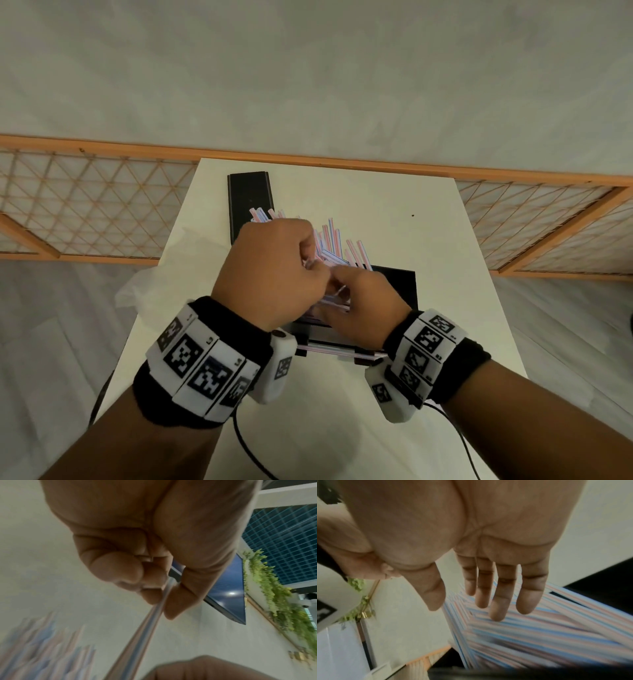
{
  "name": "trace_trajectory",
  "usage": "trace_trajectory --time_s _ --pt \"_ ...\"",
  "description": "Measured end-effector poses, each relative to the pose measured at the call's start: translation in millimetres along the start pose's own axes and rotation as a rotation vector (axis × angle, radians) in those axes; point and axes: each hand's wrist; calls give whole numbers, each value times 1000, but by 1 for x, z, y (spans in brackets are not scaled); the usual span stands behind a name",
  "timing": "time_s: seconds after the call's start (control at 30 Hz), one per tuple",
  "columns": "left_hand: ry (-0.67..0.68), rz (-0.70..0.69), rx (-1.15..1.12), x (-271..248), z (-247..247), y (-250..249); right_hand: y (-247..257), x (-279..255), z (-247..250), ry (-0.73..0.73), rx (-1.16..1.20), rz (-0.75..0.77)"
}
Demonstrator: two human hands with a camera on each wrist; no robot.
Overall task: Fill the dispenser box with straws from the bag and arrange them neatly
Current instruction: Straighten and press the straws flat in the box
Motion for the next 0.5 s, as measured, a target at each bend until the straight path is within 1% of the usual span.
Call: trace_trajectory --time_s 0.07,0.13,0.2,0.23,0.27,0.33,0.37,0.43,0.47,0.5 --pt "3 -66 -3 3 2 -12 11 2 11 -59 141 35" --pt "-14 -146 -51 6 8 -29 23 4 22 -56 147 83" --pt "-36 -210 -134 9 15 -44 28 7 31 -49 148 62" --pt "-50 -230 -179 11 18 -48 30 7 36 -67 168 52" --pt "-67 -243 -228 13 19 -50 31 9 38 -110 196 53" --pt "-121 -259 -329 16 16 -47 24 10 38 -236 279 136" --pt "-160 -256 -375 17 13 -44 19 10 36 -273 284 142" --pt "-226 -246 -438 17 2 -35 9 7 29 -276 229 46" --pt "-250 -243 -454 16 -5 -29 4 6 24 -249 163 -1" --pt "-275 -231 -466 16 -12 -23 -1 5 18 -193 80 -45"
Point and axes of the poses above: each hand's wrist, its own x-axis towards the middle knuckle, its own z-axis out of the back of the hand, y = z × x, and after that the axes turned 7 degrees about -x, right-handed
